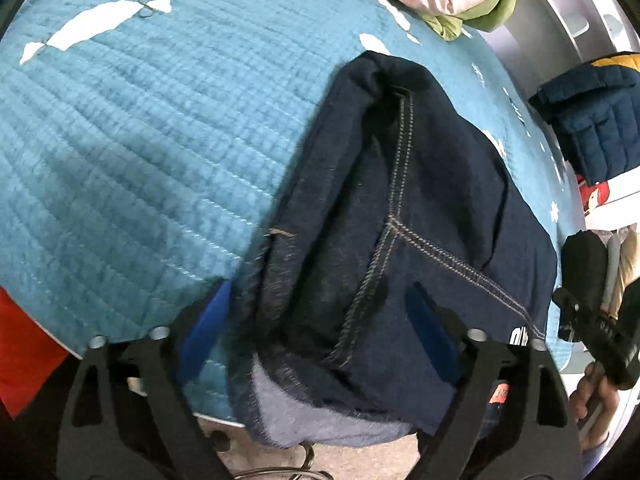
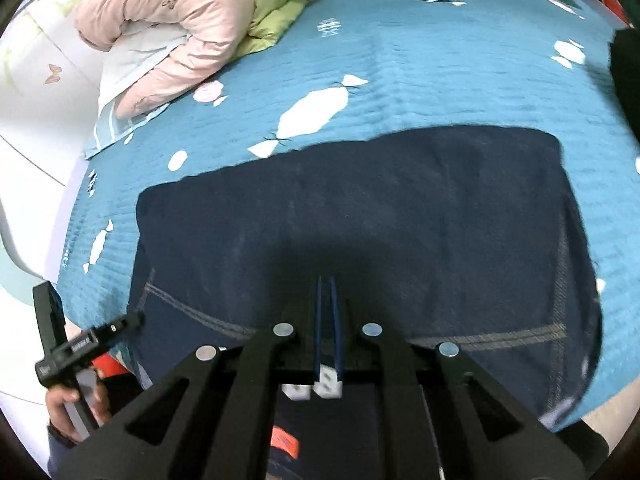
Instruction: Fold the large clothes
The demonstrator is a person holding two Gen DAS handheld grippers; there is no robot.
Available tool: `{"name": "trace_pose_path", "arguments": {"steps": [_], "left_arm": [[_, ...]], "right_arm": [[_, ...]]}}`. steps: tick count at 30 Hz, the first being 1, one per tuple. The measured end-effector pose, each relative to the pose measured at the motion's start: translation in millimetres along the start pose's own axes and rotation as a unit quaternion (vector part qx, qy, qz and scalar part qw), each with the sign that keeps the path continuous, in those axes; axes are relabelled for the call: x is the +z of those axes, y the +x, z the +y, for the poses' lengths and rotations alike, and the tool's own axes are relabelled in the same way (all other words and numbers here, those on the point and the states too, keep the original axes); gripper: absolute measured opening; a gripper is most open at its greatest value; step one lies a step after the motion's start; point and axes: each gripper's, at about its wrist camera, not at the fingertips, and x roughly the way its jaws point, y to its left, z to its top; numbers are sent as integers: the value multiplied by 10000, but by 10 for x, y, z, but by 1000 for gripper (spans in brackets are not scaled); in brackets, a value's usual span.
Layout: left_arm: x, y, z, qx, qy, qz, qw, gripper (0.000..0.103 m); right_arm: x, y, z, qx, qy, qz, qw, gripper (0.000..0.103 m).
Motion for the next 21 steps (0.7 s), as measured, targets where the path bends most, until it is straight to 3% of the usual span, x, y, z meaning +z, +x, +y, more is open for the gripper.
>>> {"name": "trace_pose_path", "arguments": {"steps": [3,7,12,16,21], "left_arm": [[-24,89,-151,373,301,-13,9988,93],[-110,78,-253,696,666,-137,9953,75],[-159,27,-233,603,548,-145,9966,64],[-183,16,-218,469,473,-121,9977,55],[-164,23,-264,344,452,-63,9984,53]], "right_arm": [[137,109,89,201,165,-12,9997,6],[352,344,146,360,435,50,9984,6],[511,569,234,253,465,113,9985,6],[520,905,97,165,678,403,9967,0],[542,891,-156,777,1385,714,9847,0]]}}
